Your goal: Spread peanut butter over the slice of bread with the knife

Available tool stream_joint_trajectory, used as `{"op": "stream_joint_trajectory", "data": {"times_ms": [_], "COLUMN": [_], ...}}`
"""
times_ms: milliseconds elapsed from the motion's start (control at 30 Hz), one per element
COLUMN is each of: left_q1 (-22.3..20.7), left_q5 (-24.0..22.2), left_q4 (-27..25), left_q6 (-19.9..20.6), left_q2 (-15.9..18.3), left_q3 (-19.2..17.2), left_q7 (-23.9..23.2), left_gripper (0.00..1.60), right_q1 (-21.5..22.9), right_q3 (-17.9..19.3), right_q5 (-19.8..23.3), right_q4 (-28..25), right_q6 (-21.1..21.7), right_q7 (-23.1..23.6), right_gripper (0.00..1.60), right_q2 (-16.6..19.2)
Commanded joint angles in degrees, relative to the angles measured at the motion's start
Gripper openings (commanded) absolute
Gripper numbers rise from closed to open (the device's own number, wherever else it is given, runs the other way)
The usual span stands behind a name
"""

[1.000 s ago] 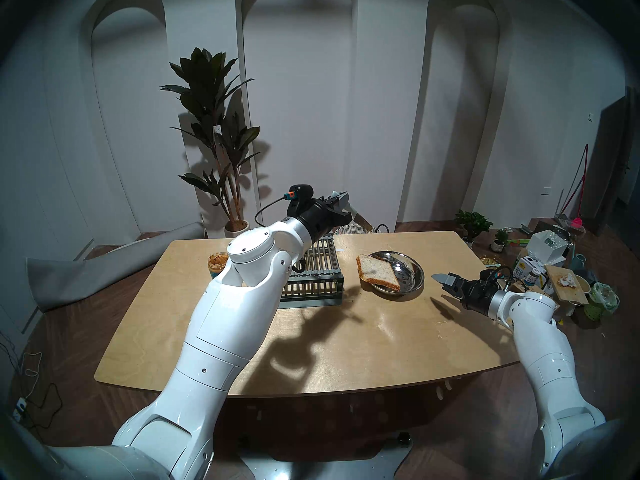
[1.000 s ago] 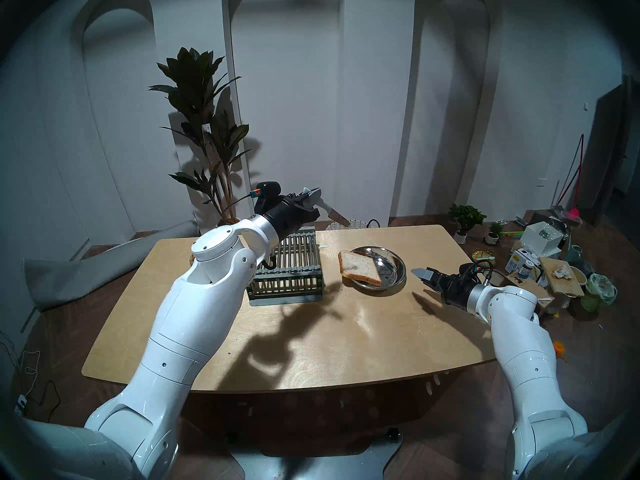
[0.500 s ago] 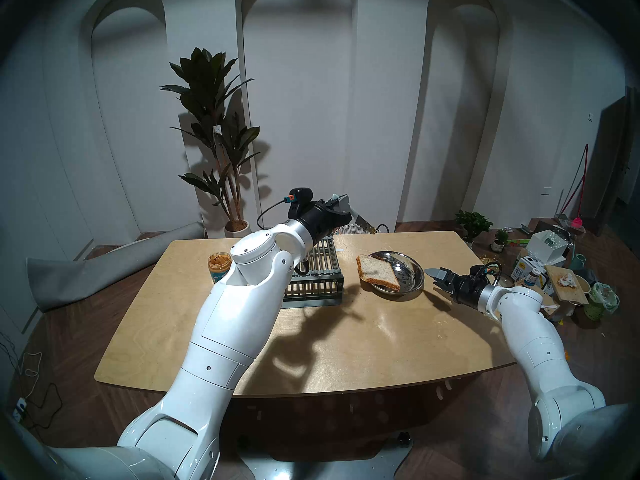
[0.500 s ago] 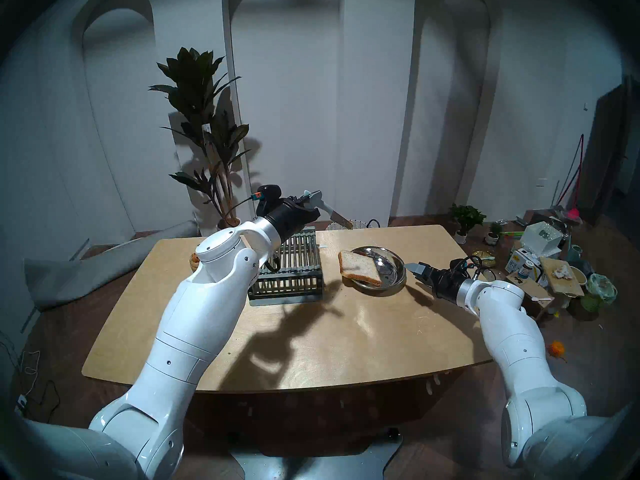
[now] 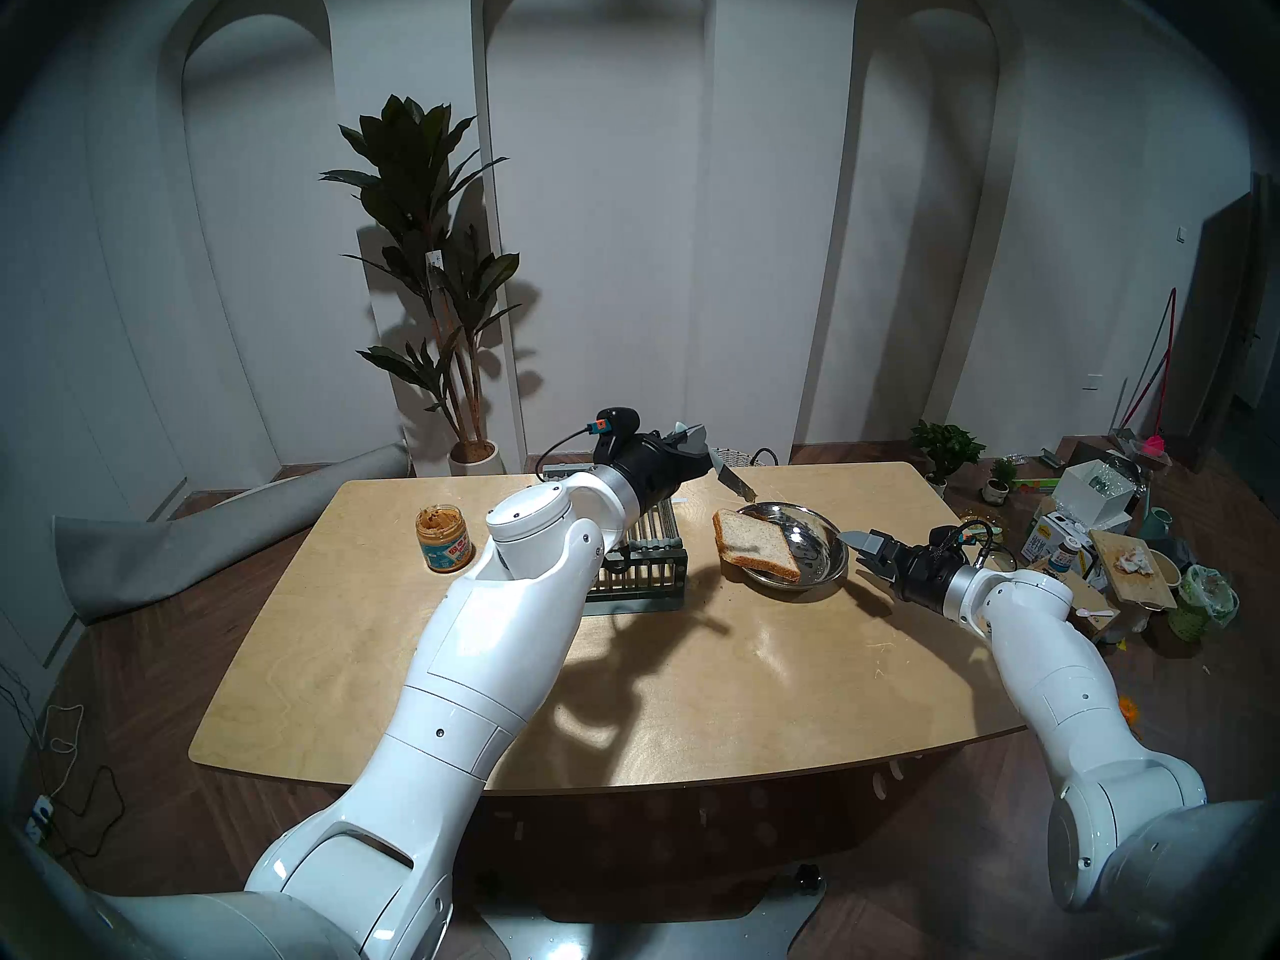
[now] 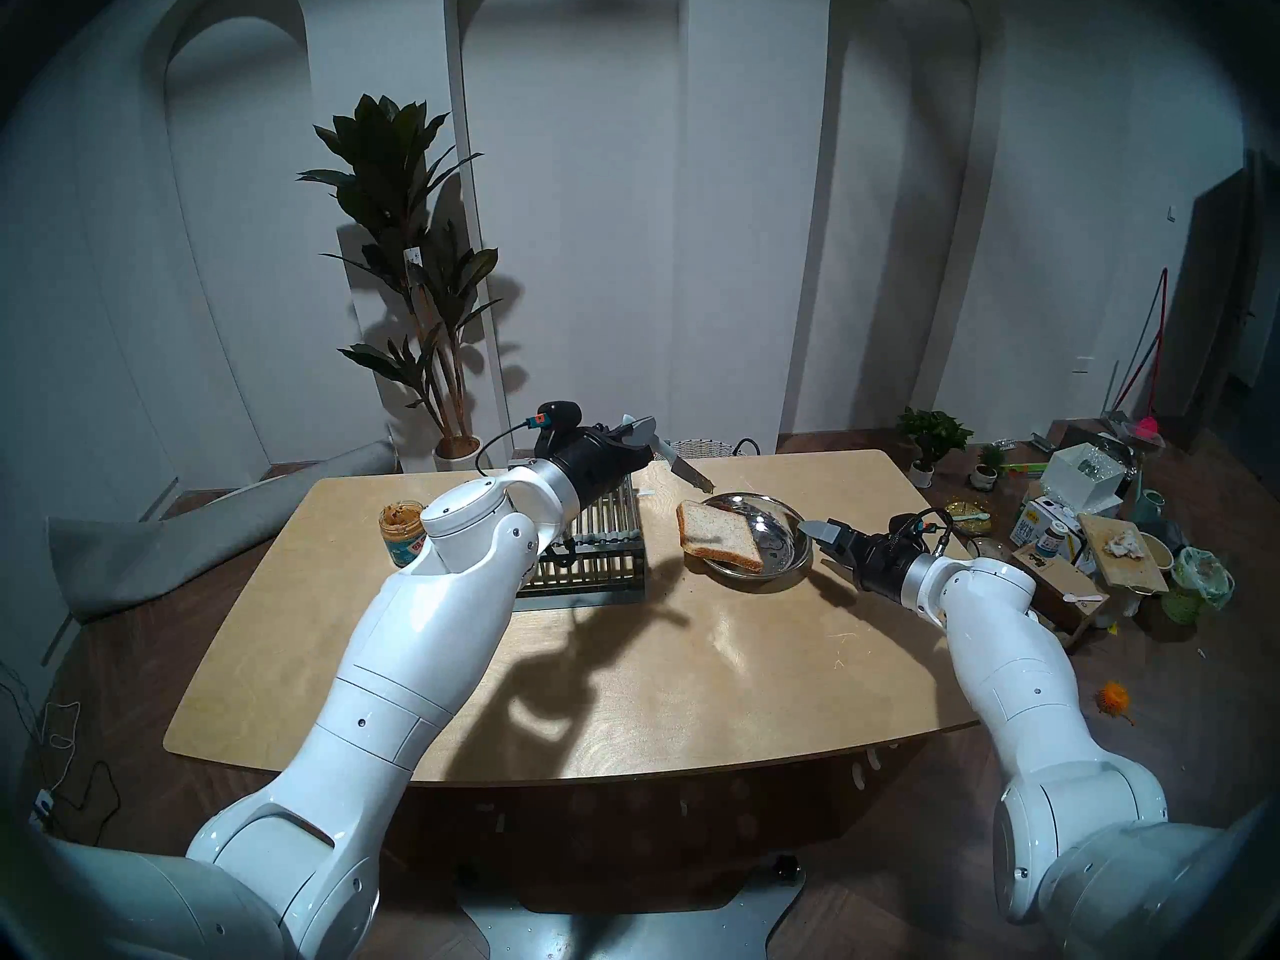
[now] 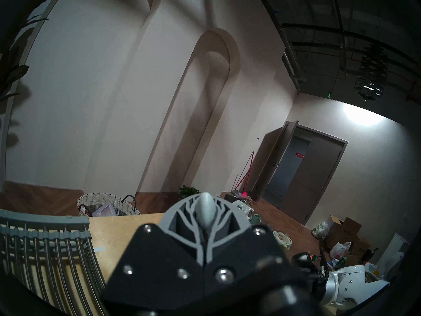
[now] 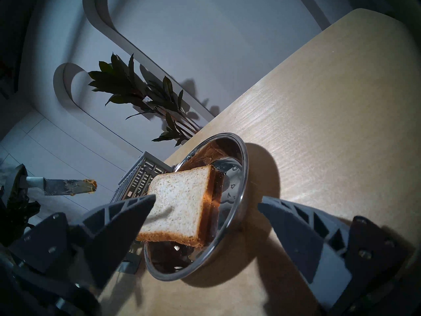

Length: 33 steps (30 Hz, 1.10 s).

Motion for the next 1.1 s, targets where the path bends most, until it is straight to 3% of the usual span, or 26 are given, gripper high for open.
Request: {"op": "stream_joint_trajectory", "data": {"times_ms": [0, 233, 500, 533, 767, 967, 1000, 1067], "left_q1": [-3.38, -4.30, -4.66, -4.66, -4.63, -4.54, -4.53, -4.53], "left_q5": [0.15, 0.17, 0.12, 0.14, 0.20, 0.22, 0.24, 0.25], "left_q4": [0.92, 3.42, 4.82, 4.88, 5.35, 5.69, 5.86, 6.11], "left_q6": [-0.98, -1.34, -1.71, -1.74, -1.89, -1.88, -1.92, -1.97], "left_q2": [-1.51, -2.06, -2.28, -2.26, -2.16, -2.06, -2.05, -2.05], "left_q3": [0.13, 0.45, 0.50, 0.50, 0.38, 0.20, 0.17, 0.15], "left_q7": [-0.09, 0.14, 0.07, 0.08, 0.17, 0.03, -0.04, -0.08], "left_gripper": [0.00, 0.00, 0.00, 0.00, 0.00, 0.00, 0.00, 0.00], "right_q1": [0.19, -0.21, -0.04, 0.03, 0.57, 1.08, 1.12, 1.17], "right_q3": [0.79, 0.97, 0.77, 0.73, 0.63, 0.56, 0.50, 0.46], "right_q5": [0.27, 0.10, 0.10, 0.09, -0.02, -0.17, -0.25, -0.28], "right_q4": [-0.82, -0.47, 0.30, 0.42, 0.92, 1.39, 1.43, 1.44], "right_q6": [-0.10, -0.29, -0.67, -0.72, -1.09, -1.21, -1.48, -1.32], "right_q7": [-0.73, -1.82, -2.65, -2.72, -3.13, -3.54, -3.47, -3.64], "right_gripper": [1.60, 1.60, 1.37, 1.29, 1.26, 1.07, 0.92, 0.89], "right_q2": [0.16, -0.26, -0.89, -0.98, -1.57, -1.98, -2.04, -2.13]}}
